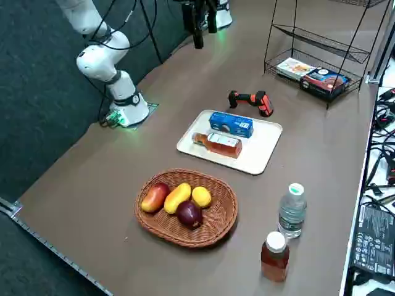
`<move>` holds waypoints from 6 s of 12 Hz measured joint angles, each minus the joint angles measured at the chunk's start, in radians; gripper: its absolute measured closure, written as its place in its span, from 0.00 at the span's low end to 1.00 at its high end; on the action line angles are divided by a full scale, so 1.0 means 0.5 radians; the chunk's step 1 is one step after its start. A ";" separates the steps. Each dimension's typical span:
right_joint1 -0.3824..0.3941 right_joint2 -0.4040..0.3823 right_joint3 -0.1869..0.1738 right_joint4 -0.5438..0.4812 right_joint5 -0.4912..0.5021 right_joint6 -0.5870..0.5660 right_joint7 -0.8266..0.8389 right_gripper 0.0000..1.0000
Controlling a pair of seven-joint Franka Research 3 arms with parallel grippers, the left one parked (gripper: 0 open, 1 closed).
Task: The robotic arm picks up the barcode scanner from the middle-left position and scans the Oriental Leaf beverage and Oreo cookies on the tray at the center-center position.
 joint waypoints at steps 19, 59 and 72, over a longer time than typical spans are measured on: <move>0.491 0.396 0.026 -0.427 0.012 0.748 0.361 0.00; 0.804 0.922 0.025 -0.863 0.085 1.873 0.911 0.58; 0.484 0.499 -0.017 -0.526 0.085 0.927 0.723 0.58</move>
